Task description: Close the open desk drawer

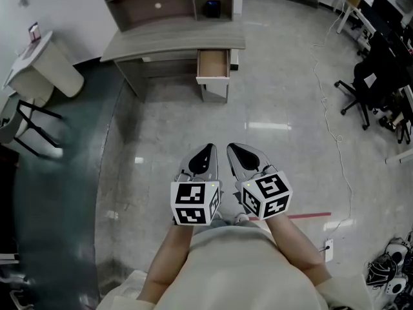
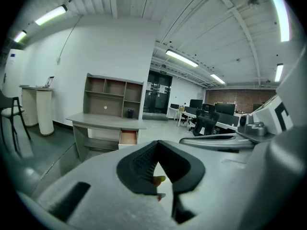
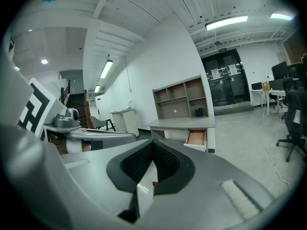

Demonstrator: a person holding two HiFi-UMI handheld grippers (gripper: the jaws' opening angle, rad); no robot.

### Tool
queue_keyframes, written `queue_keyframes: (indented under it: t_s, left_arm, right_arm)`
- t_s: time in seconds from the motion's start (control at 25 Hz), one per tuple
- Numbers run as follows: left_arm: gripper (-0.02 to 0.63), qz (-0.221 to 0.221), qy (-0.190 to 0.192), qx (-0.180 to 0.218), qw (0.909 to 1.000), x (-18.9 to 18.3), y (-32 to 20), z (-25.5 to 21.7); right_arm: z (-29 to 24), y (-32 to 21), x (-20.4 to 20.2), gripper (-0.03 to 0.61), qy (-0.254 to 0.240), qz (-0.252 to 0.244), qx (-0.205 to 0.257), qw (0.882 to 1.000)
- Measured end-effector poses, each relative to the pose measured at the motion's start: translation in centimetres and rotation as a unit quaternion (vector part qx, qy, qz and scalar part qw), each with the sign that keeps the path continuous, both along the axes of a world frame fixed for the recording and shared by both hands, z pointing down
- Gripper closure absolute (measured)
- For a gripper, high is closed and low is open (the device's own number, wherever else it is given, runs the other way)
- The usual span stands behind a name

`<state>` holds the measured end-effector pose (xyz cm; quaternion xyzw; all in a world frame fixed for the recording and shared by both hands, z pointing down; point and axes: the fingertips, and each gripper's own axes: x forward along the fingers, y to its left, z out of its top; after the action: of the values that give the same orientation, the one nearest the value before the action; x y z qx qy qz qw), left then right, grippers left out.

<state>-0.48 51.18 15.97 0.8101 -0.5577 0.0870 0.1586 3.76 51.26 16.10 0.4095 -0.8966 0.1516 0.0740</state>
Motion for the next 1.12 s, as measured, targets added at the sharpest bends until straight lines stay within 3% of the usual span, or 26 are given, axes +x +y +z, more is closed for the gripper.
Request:
queue_keyframes:
  t_s: [0.76, 1.12]
  left_arm:
    - [0.611, 0.020, 0.014, -0.013, 0.9996, -5.0, -2.3, 1.2]
    - [0.611, 0.009, 0.018, -0.017, 0.9997, -5.5, -6.7, 2.2]
  right_arm:
    - [1.1, -2.2, -4.6, 0.575, 0.003, 0.026, -0.010, 1.000]
    - [2.1, -7.0, -4.6, 0.575, -0.005, 0.024, -0.015, 1.000]
